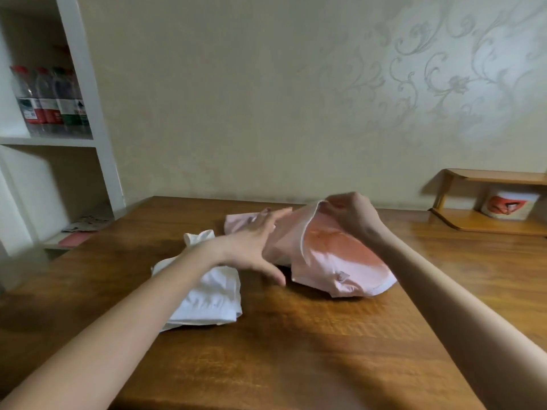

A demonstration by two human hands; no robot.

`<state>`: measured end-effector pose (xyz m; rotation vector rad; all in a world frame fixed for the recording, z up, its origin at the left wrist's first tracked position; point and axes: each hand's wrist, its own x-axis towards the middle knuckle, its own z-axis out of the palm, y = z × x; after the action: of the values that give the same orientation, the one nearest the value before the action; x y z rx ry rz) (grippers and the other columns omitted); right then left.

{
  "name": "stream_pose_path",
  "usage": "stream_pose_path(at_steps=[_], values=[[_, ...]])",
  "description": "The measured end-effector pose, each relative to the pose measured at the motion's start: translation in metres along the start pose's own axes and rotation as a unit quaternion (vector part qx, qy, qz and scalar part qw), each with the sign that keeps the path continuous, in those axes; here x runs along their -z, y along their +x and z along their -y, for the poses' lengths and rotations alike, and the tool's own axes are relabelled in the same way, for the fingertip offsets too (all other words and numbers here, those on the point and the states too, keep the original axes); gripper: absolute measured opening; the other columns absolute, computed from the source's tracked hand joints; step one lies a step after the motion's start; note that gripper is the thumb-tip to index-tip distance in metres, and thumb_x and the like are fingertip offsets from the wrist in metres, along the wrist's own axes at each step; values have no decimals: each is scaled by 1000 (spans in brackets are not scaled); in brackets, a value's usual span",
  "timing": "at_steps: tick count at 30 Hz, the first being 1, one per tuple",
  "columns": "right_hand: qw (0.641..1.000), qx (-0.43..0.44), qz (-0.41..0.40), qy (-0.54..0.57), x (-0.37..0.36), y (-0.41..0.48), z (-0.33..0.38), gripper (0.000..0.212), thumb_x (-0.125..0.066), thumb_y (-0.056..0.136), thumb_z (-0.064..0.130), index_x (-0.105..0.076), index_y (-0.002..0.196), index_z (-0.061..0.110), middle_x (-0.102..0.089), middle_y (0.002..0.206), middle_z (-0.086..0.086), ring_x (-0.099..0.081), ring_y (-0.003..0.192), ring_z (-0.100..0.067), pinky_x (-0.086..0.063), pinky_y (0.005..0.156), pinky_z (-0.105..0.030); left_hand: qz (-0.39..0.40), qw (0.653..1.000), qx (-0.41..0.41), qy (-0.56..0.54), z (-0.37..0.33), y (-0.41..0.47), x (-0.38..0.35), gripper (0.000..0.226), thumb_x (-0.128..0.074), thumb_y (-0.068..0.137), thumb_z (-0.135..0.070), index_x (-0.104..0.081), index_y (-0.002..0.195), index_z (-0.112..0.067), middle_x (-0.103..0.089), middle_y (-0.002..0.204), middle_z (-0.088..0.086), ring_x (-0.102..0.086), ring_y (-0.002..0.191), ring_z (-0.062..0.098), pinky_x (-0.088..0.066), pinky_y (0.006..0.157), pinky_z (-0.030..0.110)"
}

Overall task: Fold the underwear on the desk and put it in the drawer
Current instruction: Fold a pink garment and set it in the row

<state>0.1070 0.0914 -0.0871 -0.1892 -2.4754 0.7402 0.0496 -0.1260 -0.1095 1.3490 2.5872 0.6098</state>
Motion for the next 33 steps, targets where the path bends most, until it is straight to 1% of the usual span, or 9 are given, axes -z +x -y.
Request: stream_pose_path(at_steps=[3, 7, 10, 13, 16, 20, 25, 29, 33], values=[[990, 5, -103, 99, 17, 3, 10, 40, -57, 89, 19, -45, 51, 17, -41, 43, 7, -39, 47, -6, -30, 49, -28, -224, 971, -54, 60, -8, 18, -27, 91, -70, 74, -47, -16, 145, -30, -33, 147, 3, -42, 130, 20, -39, 104, 38], [974, 13, -158, 163, 39, 6, 17, 28, -54, 90, 20, -56, 64, 8, -44, 52, 4, -34, 47, -2, -29, 46, -23, -481, 857, -132, -131, -19, 41, -9, 22, -46, 93, -27, -61, 92, -11, -61, 75, 3, -54, 66, 2, -45, 61, 23], [965, 25, -168, 198, 49, 9, 15, 25, -54, 88, 21, -60, 74, 1, -46, 62, -2, -39, 59, -9, -28, 53, -28, -449, 874, -27, -183, -31, 47, 16, 18, -42, 98, -19, -51, 85, -10, -52, 69, 4, -48, 61, 6, -34, 58, 27], [968, 56, -147, 195, 48, 9, 13, 21, -57, 88, 23, -64, 72, 10, -50, 63, 1, -43, 62, -10, -32, 57, -28, -286, 906, 89, -300, -46, 44, 24, 52, -32, 94, -51, -55, 100, -5, -62, 85, 23, -63, 84, 34, -45, 62, 30], [980, 100, -153, 82, 42, 6, 8, 18, -59, 84, 28, -72, 80, 17, -61, 71, 2, -55, 75, -20, -42, 67, -33, -81, 906, 184, -372, -51, 37, 23, 76, -26, 83, -74, -59, 89, -5, -60, 61, 10, -54, 50, 16, -35, 45, 21], [963, 120, -237, -46, 40, -2, 4, 18, -62, 84, 30, -76, 88, 20, -64, 83, -4, -59, 77, -25, -40, 63, -32, 14, 931, 201, -303, -47, 33, 16, 70, -36, 79, -73, -65, 80, -9, -60, 62, -1, -42, 46, 10, -31, 38, 14], [979, 95, -175, -49, 36, -9, 0, 19, -61, 81, 11, -76, 89, 17, -73, 87, -8, -66, 77, -29, -50, 67, -34, -36, 815, 18, -578, -58, 35, 5, 20, -49, 95, -22, -64, 85, -12, -67, 68, -3, -60, 66, 10, -45, 68, 25], [969, 142, -196, 46, 27, -29, -12, 35, -67, 80, 7, -64, 113, 19, -63, 114, -4, -68, 83, -14, -58, 76, -37, -44, 733, 17, -679, -65, 41, 12, 23, -42, 94, -20, -61, 87, -11, -63, 67, 1, -60, 62, 12, -50, 59, 21], [925, 255, -280, 20, 3, -64, -33, 18, -60, 87, 19, -46, 99, 15, -59, 92, -9, -62, 71, -10, -54, 54, -31, -84, 722, 8, -686, -69, 45, 21, 27, -56, 89, -34, -59, 104, -12, -69, 81, 4, -65, 72, 16, -54, 65, 25]])
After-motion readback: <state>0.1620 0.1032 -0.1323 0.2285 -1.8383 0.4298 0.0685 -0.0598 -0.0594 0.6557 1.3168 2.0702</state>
